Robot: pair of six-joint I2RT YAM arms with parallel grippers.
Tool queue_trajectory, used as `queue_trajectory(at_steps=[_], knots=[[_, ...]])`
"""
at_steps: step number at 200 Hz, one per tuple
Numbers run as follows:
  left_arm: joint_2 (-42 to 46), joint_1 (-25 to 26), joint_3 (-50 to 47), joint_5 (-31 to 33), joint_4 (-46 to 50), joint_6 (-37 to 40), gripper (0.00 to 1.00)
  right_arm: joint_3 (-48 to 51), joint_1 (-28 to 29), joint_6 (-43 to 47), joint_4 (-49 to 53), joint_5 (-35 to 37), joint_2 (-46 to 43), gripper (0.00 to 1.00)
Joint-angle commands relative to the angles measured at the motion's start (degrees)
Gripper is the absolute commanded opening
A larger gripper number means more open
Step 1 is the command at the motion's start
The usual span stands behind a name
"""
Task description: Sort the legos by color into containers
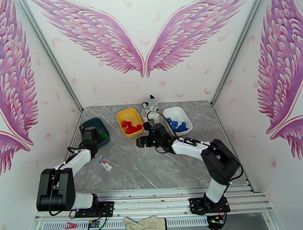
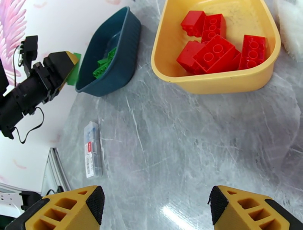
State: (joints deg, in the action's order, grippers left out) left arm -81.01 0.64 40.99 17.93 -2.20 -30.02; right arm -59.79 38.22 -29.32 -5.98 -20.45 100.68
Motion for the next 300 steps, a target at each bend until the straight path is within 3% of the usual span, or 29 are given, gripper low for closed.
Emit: queue_trajectory(at_steps=[1,39,56,107,124,150,165,181,200,208,238,255,300], knots=[[1.64,0.21,0.86,-1.34,0.39,0.66,0.6,-1.28,0.1,1.65,1.58,2.21,-0.83,0.8],[7.24,3.36,-1.91,-1.04,-0.34,1.12,0.91,-0.2,0.15,2.42,1.91,4.77,-2.27,0.84],[10.24,6.7,-1.92,-0.15,-0.29,2.94,0.99,0.43,0.02,3.01,2.18,6.28,-3.21,0.87],[20.54,12.3,0.81,0.83,0.0,7.94,0.99,4.02,-0.6,4.51,3.86,14.79,-10.2,0.95],[23.44,13.94,1.33,3.89,-2.71,10.95,0.99,6.02,-0.78,4.09,3.99,20.56,-13.93,0.97],[26.45,14.65,1.38,1.1,-9.57,15.11,0.99,10.22,-1.41,1.78,-0.85,29.77,-20.02,1.0],[26.96,14.73,4.0,3.59,-8.5,19.89,0.99,11.75,-1.88,1.63,-4.29,33.73,-22.89,0.99],[27.24,14.48,5.91,6.31,-6.09,22.07,0.99,9.13,-2.17,1.14,-1.73,41.48,-24.29,0.99],[27.92,14.4,4.33,6.94,-10.69,26.33,0.99,5.93,-2.15,-3.74,-0.49,58.38,-22.67,0.99],[27.83,14.29,4.14,6.28,-11.64,28.27,0.99,5.67,-2.56,-2.41,-2.76,62.36,-21.65,0.99],[23.52,12.98,-0.91,9.32,-20.14,36.27,0.99,5.45,-5.98,18.58,-17.93,63.89,-15.85,0.99],[20.01,10.82,-4.57,12.48,-23.29,36.05,0.99,7.81,-9.44,28.58,-24.23,62.84,-13.25,0.99],[10.28,6.25,-13.88,16.33,-34.37,33.02,0.99,21.32,-20.24,29.25,-27.33,58.78,-14.37,0.99]])
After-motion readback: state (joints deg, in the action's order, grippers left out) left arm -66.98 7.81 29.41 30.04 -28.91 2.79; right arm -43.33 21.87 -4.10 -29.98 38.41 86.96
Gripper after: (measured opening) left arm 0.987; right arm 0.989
